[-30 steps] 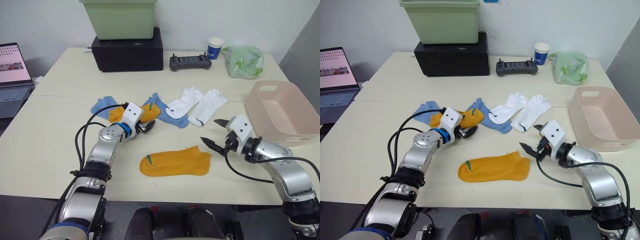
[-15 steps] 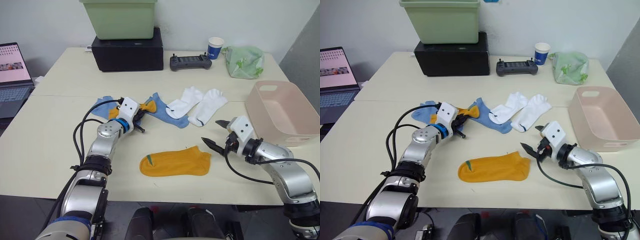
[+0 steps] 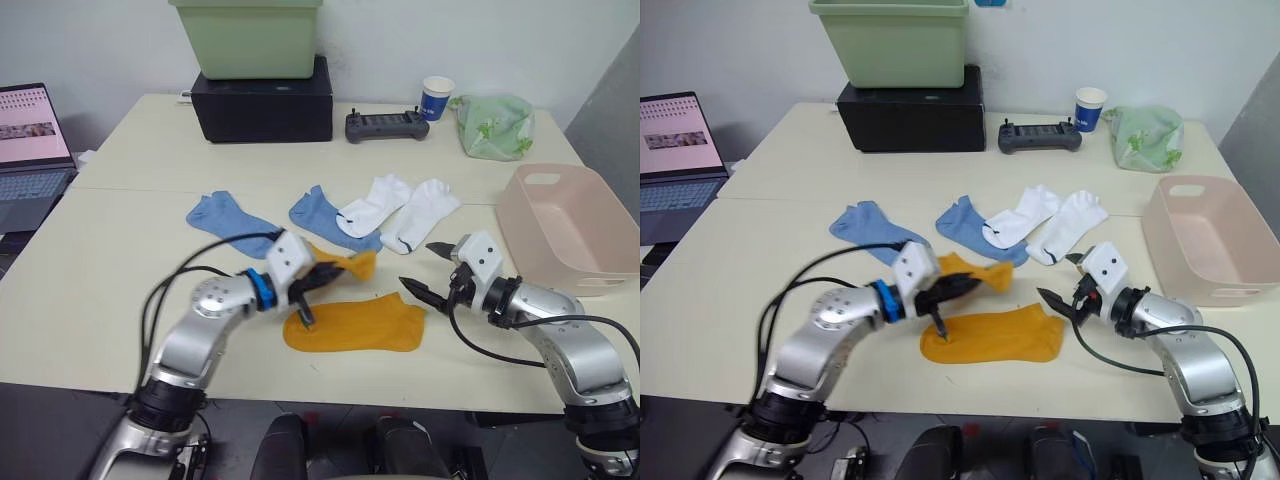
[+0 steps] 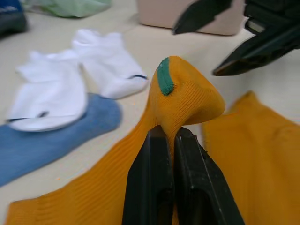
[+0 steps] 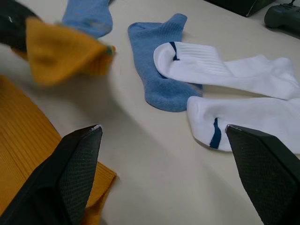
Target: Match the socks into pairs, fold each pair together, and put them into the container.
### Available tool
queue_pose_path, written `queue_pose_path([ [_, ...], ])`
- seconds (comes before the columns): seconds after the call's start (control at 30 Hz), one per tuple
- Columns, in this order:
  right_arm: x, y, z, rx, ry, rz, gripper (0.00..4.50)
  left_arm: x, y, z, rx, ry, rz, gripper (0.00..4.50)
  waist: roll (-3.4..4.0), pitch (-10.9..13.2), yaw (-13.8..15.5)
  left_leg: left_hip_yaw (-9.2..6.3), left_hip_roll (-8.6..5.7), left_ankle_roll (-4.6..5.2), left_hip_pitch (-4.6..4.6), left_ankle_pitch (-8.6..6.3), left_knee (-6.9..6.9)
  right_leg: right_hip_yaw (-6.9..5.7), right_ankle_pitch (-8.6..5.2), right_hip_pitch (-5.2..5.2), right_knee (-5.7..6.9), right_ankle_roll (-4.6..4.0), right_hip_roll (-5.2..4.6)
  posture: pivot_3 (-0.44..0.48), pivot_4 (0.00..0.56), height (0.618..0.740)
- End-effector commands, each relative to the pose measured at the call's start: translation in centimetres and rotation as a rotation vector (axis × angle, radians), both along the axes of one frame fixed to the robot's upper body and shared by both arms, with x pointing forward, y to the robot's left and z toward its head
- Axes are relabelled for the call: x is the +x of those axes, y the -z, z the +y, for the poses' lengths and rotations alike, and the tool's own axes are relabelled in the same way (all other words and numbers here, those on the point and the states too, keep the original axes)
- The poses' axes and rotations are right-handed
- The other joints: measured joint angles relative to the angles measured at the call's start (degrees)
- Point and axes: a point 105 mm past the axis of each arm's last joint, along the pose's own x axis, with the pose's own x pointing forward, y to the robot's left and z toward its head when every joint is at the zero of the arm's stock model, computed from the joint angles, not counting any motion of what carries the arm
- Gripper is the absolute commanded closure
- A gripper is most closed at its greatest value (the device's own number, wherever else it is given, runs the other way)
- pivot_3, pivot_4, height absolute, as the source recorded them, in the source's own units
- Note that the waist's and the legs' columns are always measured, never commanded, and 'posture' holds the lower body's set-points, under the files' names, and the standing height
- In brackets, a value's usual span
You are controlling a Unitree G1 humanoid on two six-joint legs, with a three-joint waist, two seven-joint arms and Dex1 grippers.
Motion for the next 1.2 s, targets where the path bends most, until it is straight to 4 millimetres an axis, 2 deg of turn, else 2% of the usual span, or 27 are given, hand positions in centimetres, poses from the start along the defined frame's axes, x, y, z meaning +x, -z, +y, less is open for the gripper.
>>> queue_pose_path([
  [0.03, 0.2, -1.0, 0.1, -0.003, -0.017, -0.042, 0.0, 0.4, -0.1, -1.7, 0.026, 0.029, -0.021, 4.47, 0.0, 0.0, -0.02, -0.01, 0.0, 0.0, -0.01, 0.0, 0.0, -0.01, 0.0, -0.01, 0.0, 0.0, 0.01, 0.0, 0.15, 0.74],
  [0.17, 0.3, -0.8, -0.5, -0.021, -0.015, -0.036, 0.0, 0.4, 0.2, -1.6, 0.031, 0.047, -0.004, 3.46, 0.0, 0.0, -0.4, 0.0, 0.03, 0.01, 0.02, -0.01, -0.03, 0.02, 0.0, -0.03, 0.0, 0.0, 0.03, 0.0, 0.15, 0.74],
  [0.3, 0.5, -0.9, -1.0, -0.028, -0.013, -0.033, 0.0, -0.6, -0.6, -0.8, 0.005, 0.098, 0.031, 2.16, 0.0, 0.0, -0.35, -0.02, 0.12, 0.01, 0.01, -0.01, -0.05, 0.0, 0.0, -0.06, 0.02, -0.01, 0.06, 0.0, 0.15, 0.74],
  [0.37, 0.5, -0.9, -1.3, -0.034, -0.009, -0.028, 0.0, -0.8, -1.6, 0.0, -0.04, 0.117, 0.066, 1.46, 0.0, 0.0, -0.3, -0.02, 0.11, 0.01, 0.01, -0.01, -0.04, -0.01, 0.0, -0.05, 0.02, -0.01, 0.05, 0.0, 0.15, 0.74],
  [0.43, 0.6, -1.0, -1.4, -0.019, -0.011, -0.002, 0.0, 0.3, -2.8, 1.9, -0.082, 0.068, 0.074, 0.77, 0.0, 0.0, -0.29, -0.01, 0.1, 0.01, 0.01, 0.0, -0.04, -0.01, 0.0, -0.04, 0.02, -0.01, 0.04, 0.0, 0.15, 0.74],
  [0.53, 0.4, -1.2, -0.9, 0.032, -0.024, 0.051, 0.0, 3.1, -2.8, 4.6, -0.061, -0.079, 0.031, 0.02, 0.0, 0.0, -0.29, -0.03, 0.1, 0.01, 0.02, 0.0, -0.03, -0.03, 0.0, -0.04, 0.02, 0.0, 0.04, 0.0, 0.15, 0.74],
  [0.67, -0.5, -2.1, 0.3, 0.107, -0.082, 0.113, 0.0, 6.6, -2.0, 8.0, -0.027, -0.289, -0.021, 0.02, 0.0, 0.0, -0.23, -0.03, 0.08, 0.01, 0.01, -0.01, -0.04, -0.03, -0.01, -0.04, 0.0, 0.0, 0.04, 0.0, 0.15, 0.74],
  [0.77, -0.4, -2.8, 0.1, 0.107, -0.072, 0.117, 0.0, 7.2, -1.2, 8.6, -0.006, -0.32, -0.019, 0.02, 0.0, 0.0, -0.19, -0.01, 0.08, 0.01, -0.06, -0.01, -0.04, -0.02, 0.0, -0.07, -0.06, -0.01, 0.02, 0.0, 0.15, 0.74],
  [0.83, 0.0, -3.6, 0.2, 0.166, -0.045, 0.132, 0.0, 7.5, -0.7, 8.9, -0.003, -0.336, -0.006, 0.02, 0.0, 0.0, -0.16, 0.0, 0.07, 0.01, -0.07, -0.01, -0.03, -0.03, 0.0, -0.07, -0.07, -0.01, 0.0, 0.0, 0.15, 0.74],
  [0.97, 0.7, -1.2, 1.2, 0.061, 0.008, 0.203, 0.0, 6.8, 1.3, 8.5, 0.029, -0.298, 0.051, 0.02, 0.0, 0.0, -0.18, -0.02, 0.08, 0.01, -0.06, -0.01, -0.02, -0.04, 0.01, -0.07, -0.03, -0.01, 0.0, 0.0, 0.15, 0.74],
  [1.03, 0.5, -0.4, 1.9, 0.044, -0.02, 0.214, 0.0, 6.7, 1.5, 8.6, 0.034, -0.303, 0.055, 0.02, 0.0, 0.0, -0.19, -0.03, 0.1, 0.01, -0.08, -0.01, -0.04, -0.04, 0.01, -0.11, -0.03, -0.01, 0.0, 0.0, 0.15, 0.74],
  [1.17, 0.2, 1.4, 2.2, -0.007, -0.04, 0.26, 0.0, 6.6, 1.7, 8.8, 0.048, -0.3, 0.067, 0.02, 0.0, 0.0, -0.19, -0.01, 0.11, 0.01, -0.14, -0.01, -0.06, -0.03, 0.01, -0.18, -0.02, -0.01, 0.01, 0.0, 0.15, 0.74],
  [1.2, 0.2, 1.5, 2.2, -0.007, -0.041, 0.268, 0.0, 6.6, 1.8, 8.8, 0.057, -0.296, 0.065, 0.19, 0.0, 0.0, -0.19, 0.0, 0.1, 0.01, -0.13, 0.0, -0.05, -0.02, 0.01, -0.18, -0.01, -0.01, 0.0, 0.0, 0.15, 0.74],
])
